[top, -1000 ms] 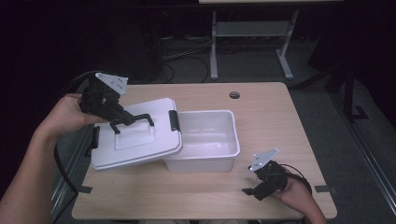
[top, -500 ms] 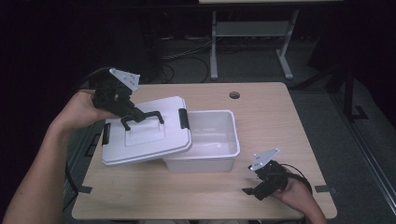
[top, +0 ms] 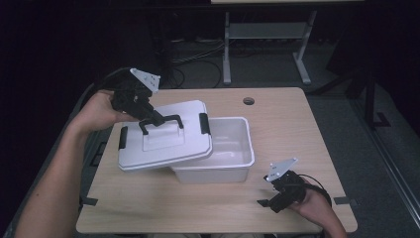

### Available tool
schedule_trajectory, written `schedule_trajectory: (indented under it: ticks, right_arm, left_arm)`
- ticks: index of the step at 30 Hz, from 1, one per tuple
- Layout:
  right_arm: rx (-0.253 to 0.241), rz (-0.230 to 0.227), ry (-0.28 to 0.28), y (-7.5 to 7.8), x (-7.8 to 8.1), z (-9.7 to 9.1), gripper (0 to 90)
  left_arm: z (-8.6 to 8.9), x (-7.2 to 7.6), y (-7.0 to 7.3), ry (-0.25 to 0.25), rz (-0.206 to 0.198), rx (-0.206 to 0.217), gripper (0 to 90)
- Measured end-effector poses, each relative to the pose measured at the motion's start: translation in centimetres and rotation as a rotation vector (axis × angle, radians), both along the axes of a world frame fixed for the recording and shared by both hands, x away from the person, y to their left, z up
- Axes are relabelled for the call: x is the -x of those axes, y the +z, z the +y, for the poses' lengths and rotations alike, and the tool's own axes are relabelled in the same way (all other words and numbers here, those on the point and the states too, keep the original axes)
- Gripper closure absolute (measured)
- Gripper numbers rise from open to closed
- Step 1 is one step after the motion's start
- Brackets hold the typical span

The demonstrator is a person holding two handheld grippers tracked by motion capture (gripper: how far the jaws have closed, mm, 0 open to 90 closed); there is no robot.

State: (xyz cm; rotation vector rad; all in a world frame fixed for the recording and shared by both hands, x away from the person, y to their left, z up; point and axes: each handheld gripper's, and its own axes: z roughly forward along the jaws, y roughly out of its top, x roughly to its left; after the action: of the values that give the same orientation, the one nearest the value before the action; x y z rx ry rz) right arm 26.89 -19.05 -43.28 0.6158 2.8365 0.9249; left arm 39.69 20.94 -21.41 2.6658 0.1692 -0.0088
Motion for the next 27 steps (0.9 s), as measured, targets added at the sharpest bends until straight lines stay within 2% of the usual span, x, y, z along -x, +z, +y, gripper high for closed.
schedule_trajectory:
  ticks: [2, 13, 27]
  right_arm:
    - [0.001, -0.01, 0.004, 0.0, 0.0, 0.0, 17.0]
    - [-0.005, -0.004, -0.001, 0.0, 0.0, -0.2, 17.1]
    - [-0.003, -0.012, 0.004, 0.1, 0.2, -0.2, 17.1]
  left_arm:
    - [-0.4, -0.2, 0.1, -0.006, -0.004, -0.003, 84.3]
    - [-3.2, -1.2, 0.2, -0.056, -0.011, -0.003, 84.4]
    - [-6.6, -2.0, -0.7, -0.088, 0.013, 0.0, 84.4]
